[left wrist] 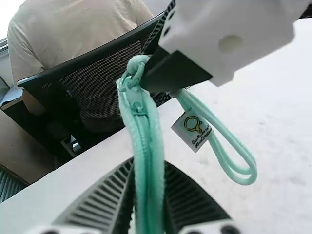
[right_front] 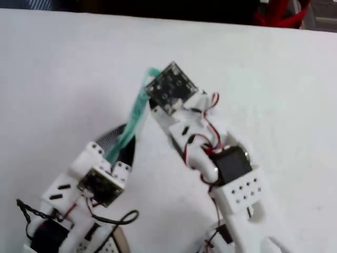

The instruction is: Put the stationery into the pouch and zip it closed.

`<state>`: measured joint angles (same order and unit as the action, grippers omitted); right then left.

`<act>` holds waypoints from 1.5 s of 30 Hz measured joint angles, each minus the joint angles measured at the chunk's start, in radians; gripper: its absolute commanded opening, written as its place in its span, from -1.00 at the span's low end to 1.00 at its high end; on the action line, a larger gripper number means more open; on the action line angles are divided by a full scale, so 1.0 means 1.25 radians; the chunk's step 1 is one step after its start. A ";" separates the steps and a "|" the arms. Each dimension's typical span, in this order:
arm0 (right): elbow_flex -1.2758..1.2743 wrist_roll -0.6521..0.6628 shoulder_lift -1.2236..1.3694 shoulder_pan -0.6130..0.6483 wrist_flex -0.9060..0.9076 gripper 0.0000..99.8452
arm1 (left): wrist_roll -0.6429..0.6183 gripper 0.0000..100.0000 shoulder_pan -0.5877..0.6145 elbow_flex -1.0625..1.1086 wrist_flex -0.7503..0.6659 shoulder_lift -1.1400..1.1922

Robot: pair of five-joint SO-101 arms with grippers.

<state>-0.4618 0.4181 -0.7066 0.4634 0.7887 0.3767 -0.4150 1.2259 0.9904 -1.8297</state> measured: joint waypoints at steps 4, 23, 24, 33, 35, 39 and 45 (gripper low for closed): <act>0.033 0.001 0.044 -0.028 0.000 -0.96 | 0.000 -0.96 0.000 0.000 0.000 0.000; 0.097 -0.016 0.211 -0.044 -0.203 -0.96 | -0.002 -0.96 0.001 -0.001 0.006 0.000; 0.101 -0.018 0.222 -0.049 -0.223 -0.96 | -0.001 -0.96 0.001 -0.009 0.016 -0.001; 0.187 -0.029 0.392 -0.106 -0.300 -0.96 | 0.000 -0.96 -0.081 -0.025 0.101 -0.002; 0.196 -0.029 0.417 -0.122 -0.302 -0.96 | 0.000 -0.96 -0.085 -0.026 0.108 -0.002; 0.230 -0.029 0.469 -0.145 -0.302 -0.96 | 0.000 -0.96 -0.085 -0.028 0.108 -0.002; 0.287 -0.029 0.544 -0.150 -0.302 -0.96 | 0.000 -0.96 -0.085 -0.029 0.107 -0.002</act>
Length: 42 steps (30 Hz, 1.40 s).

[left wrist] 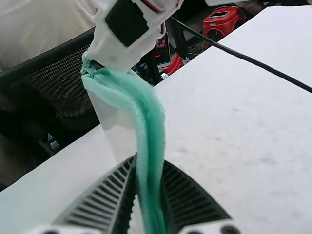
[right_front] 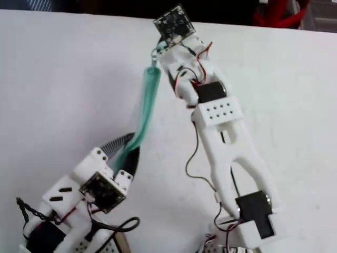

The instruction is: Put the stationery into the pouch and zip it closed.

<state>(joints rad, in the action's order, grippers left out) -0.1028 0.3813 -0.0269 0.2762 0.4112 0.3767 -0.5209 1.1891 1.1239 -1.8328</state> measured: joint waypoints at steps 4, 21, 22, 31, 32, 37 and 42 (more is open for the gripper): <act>0.007 0.000 0.012 0.000 0.002 -0.89 | 0.000 -0.96 0.000 0.000 0.000 0.000; 0.042 -0.095 -0.374 -0.043 0.455 -0.41 | -0.144 -0.96 0.135 0.058 -0.184 0.015; 0.047 -0.093 -0.401 -0.047 0.479 -0.41 | -0.133 -0.96 0.136 0.056 -0.184 0.015; 0.059 0.107 -0.520 -0.032 0.768 -0.41 | -0.106 -0.96 0.178 -0.009 -0.191 0.016; 0.059 0.125 -0.524 -0.025 0.804 -0.42 | -0.106 -0.96 0.193 -0.009 -0.204 0.016; 0.059 0.156 -0.552 -0.009 0.943 -0.42 | -0.106 -0.96 0.268 -0.010 -0.315 0.068; 0.034 0.247 -0.584 -0.004 1.030 -0.42 | -0.104 -0.96 0.309 -0.039 -0.420 0.292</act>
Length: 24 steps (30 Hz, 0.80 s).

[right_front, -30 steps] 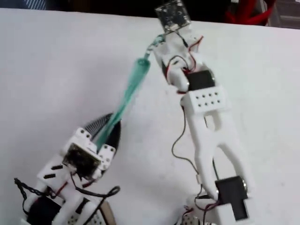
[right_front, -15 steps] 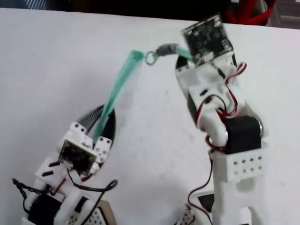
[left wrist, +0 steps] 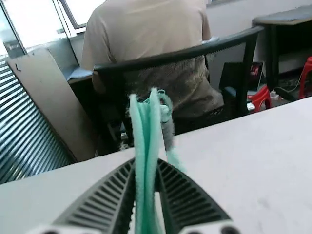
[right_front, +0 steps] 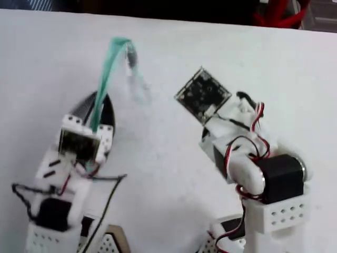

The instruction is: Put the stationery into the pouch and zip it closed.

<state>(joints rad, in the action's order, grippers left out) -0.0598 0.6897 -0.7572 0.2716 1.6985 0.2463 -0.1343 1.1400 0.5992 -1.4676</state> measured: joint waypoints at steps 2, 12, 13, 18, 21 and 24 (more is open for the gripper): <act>-0.050 0.056 -0.009 -0.012 0.000 -0.42 | -0.001 -0.96 0.004 -0.058 -0.011 0.110; -0.344 0.000 -0.028 -0.191 -0.296 -0.70 | 0.114 -0.95 0.004 -0.238 -0.189 0.408; -0.383 -0.005 -0.026 -0.196 -0.334 -0.72 | 0.139 -0.95 -0.002 -0.238 -0.223 0.442; -0.586 -0.039 -0.025 -0.231 -0.538 -0.73 | 0.274 -0.95 -0.064 -0.238 -0.422 0.637; -0.667 -0.124 -0.023 -0.247 -0.658 -0.73 | 0.335 -0.95 -0.120 -0.238 -0.544 0.760; -0.696 -0.200 -0.023 -0.266 -0.732 -0.73 | 0.358 -0.95 -0.169 -0.238 -0.608 0.865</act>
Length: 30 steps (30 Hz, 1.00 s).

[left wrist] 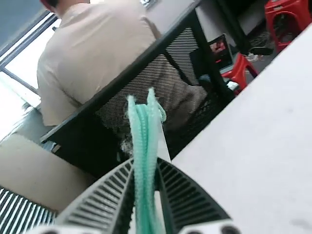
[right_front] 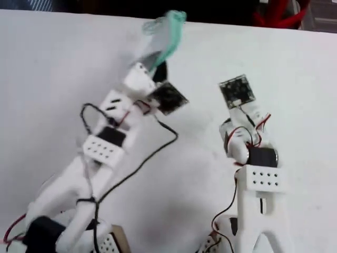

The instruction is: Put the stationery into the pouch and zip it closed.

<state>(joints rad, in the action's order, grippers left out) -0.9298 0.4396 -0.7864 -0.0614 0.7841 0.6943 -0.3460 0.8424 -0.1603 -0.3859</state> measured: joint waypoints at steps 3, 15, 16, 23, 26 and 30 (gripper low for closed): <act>-0.001 -0.041 0.000 -0.025 -0.033 -0.73 | 0.009 -0.95 -0.037 -0.010 -0.021 0.066; -0.034 -0.050 0.000 -0.038 -0.048 -0.73 | -0.039 -0.59 -0.160 0.075 0.080 0.114; -0.043 -0.050 0.000 -0.037 -0.048 -0.73 | -0.053 -0.58 -0.169 0.074 0.109 0.113; -0.056 -0.050 0.000 -0.055 -0.049 -0.73 | -0.156 -0.48 -0.249 0.045 0.444 -0.017; -0.056 -0.050 0.000 -0.059 -0.049 -0.73 | -0.190 -0.47 -0.274 -0.011 0.631 -0.131; -0.056 -0.050 0.000 -0.065 -0.041 -0.73 | -0.209 -0.48 -0.286 -0.081 0.815 -0.261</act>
<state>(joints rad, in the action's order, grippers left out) -1.0004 0.3767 -0.7864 -0.1427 0.7334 0.4335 -0.7035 0.7411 0.8585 -0.7127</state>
